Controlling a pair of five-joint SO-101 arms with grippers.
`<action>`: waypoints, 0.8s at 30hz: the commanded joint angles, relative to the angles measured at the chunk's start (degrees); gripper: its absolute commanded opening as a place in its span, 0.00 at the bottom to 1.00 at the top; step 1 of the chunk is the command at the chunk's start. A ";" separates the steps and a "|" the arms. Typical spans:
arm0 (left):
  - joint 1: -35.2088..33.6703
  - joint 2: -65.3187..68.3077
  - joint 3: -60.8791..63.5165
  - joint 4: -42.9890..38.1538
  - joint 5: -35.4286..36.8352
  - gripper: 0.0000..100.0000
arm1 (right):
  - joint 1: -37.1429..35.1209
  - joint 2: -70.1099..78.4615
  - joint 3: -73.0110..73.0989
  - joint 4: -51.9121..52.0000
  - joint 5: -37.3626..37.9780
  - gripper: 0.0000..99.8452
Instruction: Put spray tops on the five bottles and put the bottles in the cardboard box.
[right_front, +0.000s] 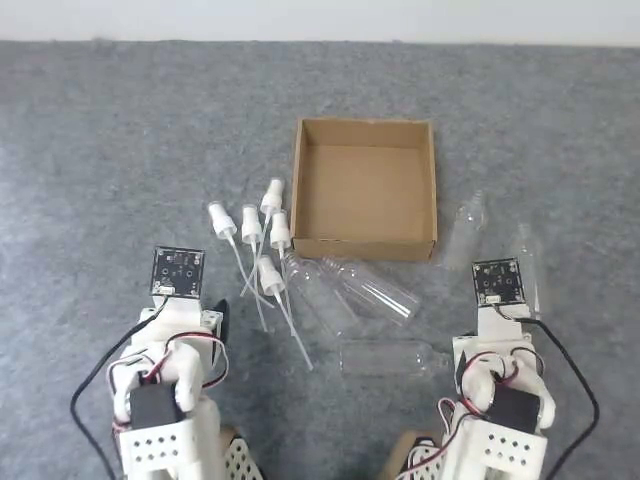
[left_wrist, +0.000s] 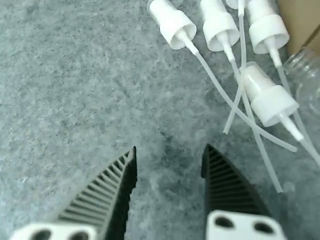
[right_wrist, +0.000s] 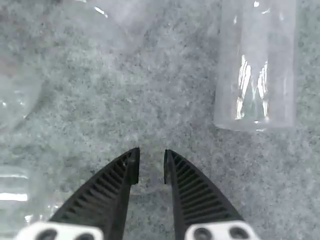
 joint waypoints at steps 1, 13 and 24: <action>0.00 -1.41 -0.40 0.35 0.79 0.20 | 0.66 -0.48 1.05 0.40 0.62 0.05; 0.26 -1.41 -0.40 0.35 0.88 0.20 | 0.84 -0.48 1.05 0.40 0.62 0.05; 0.18 -1.41 -0.40 2.11 0.88 0.20 | 0.75 -0.48 1.05 0.40 0.62 0.05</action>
